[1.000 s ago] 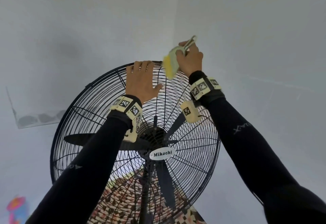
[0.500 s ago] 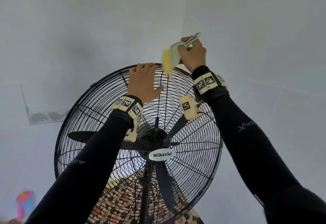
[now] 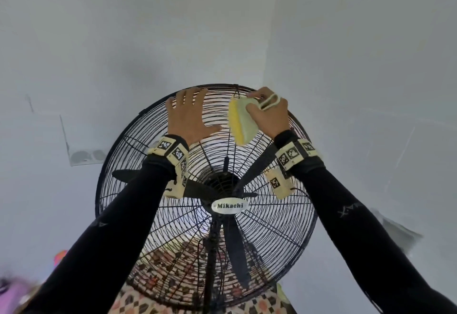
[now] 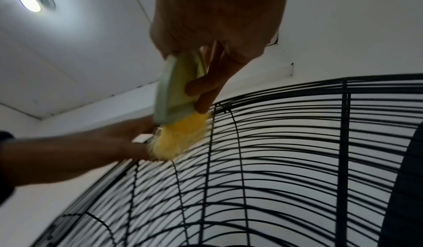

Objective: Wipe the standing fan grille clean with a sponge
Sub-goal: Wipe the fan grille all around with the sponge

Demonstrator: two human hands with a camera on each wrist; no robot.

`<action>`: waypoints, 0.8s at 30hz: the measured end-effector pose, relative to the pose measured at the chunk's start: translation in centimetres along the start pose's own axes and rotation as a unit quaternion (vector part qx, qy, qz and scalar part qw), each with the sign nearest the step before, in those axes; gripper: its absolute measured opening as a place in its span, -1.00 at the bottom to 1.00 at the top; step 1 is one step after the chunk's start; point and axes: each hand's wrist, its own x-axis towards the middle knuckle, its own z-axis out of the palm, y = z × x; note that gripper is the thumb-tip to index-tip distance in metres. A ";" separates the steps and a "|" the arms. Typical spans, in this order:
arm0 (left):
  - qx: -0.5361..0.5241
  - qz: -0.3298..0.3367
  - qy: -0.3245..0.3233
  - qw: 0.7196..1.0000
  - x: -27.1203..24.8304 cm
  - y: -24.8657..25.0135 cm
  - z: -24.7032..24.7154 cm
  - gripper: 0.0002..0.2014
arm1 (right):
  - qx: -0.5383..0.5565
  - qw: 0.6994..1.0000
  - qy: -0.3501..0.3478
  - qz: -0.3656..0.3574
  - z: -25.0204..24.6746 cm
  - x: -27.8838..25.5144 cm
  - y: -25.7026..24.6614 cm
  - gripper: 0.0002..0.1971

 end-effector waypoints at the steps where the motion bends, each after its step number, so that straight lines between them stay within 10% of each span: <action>1: 0.003 -0.003 -0.003 1.000 0.0 0.0 -0.1 0.11 | 0.005 1.000 -0.001 -0.004 -0.2 -0.1 -0.1 -0.76; 5: 0.009 0.005 -0.001 1.000 -0.2 0.3 -0.2 0.18 | 0.074 0.993 0.078 -0.038 -0.9 0.1 0.3 -0.65; 10: 0.028 0.015 0.008 0.999 -0.3 0.0 0.1 0.04 | 0.062 0.996 -0.058 0.007 -0.6 -1.9 2.3 -0.73; 15: 0.022 0.024 0.020 0.999 -0.7 0.0 0.3 0.02 | 0.128 0.990 0.033 -0.051 -0.6 -1.7 2.5 -0.66; 20: 0.021 0.010 0.013 1.000 -0.7 0.0 0.1 0.02 | 0.081 0.994 -0.072 -0.030 -0.3 -4.0 3.9 -0.76; 24: 0.025 0.010 0.016 0.999 -0.8 0.4 0.2 0.02 | 0.134 0.989 0.020 -0.050 -0.4 -4.5 3.9 -0.72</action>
